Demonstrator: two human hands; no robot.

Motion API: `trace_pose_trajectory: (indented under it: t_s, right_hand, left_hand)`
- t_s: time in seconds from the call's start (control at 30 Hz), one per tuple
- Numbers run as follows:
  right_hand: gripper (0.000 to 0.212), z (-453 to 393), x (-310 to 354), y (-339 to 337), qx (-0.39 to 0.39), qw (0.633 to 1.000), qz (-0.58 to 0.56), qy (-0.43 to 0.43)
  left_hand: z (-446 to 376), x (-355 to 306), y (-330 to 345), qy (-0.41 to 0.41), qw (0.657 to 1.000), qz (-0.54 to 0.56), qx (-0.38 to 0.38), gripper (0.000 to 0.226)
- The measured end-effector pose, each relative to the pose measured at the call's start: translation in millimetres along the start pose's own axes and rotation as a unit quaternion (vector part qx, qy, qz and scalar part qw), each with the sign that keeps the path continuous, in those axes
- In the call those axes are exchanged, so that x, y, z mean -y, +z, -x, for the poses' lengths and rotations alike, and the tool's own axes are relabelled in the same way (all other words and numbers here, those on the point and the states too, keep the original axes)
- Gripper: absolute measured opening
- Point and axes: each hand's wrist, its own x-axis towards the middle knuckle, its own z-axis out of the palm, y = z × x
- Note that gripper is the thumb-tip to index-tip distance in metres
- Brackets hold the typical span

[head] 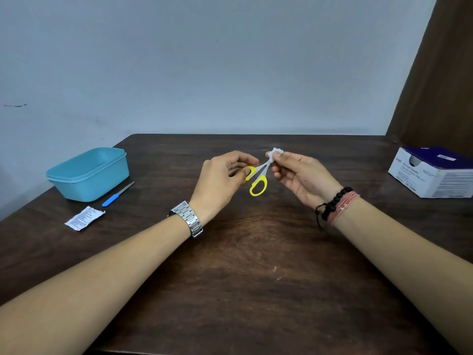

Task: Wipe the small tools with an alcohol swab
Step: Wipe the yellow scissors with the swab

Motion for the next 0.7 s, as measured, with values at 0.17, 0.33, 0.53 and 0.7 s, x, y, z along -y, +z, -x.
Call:
trace_pose_trajectory:
  t_s: [0.17, 0.33, 0.53, 0.7]
  right_hand:
    - [0.013, 1.3, -3.2, -0.9, 0.004, 1.000, 0.011, 0.013]
    - [0.013, -2.1, 2.0, -1.2, -0.020, 1.000, -0.011, -0.017]
    - [0.013, 0.5, -1.4, -0.1, -0.003, 1.000, 0.014, -0.005]
    - [0.012, -1.3, 5.0, -1.1, -0.023, 0.999, -0.002, -0.042]
  left_hand:
    - [0.6, 0.5, -0.2, 0.016, 1.000, -0.018, 0.005, 0.024]
    - [-0.6, -0.3, 0.1, 0.016, 1.000, -0.011, -0.001, 0.023]
    - [1.3, 1.9, 1.7, -0.014, 1.000, -0.001, 0.025, 0.019]
    - [2.4, 0.2, 5.7, -0.082, 0.990, 0.095, 0.069, 0.018]
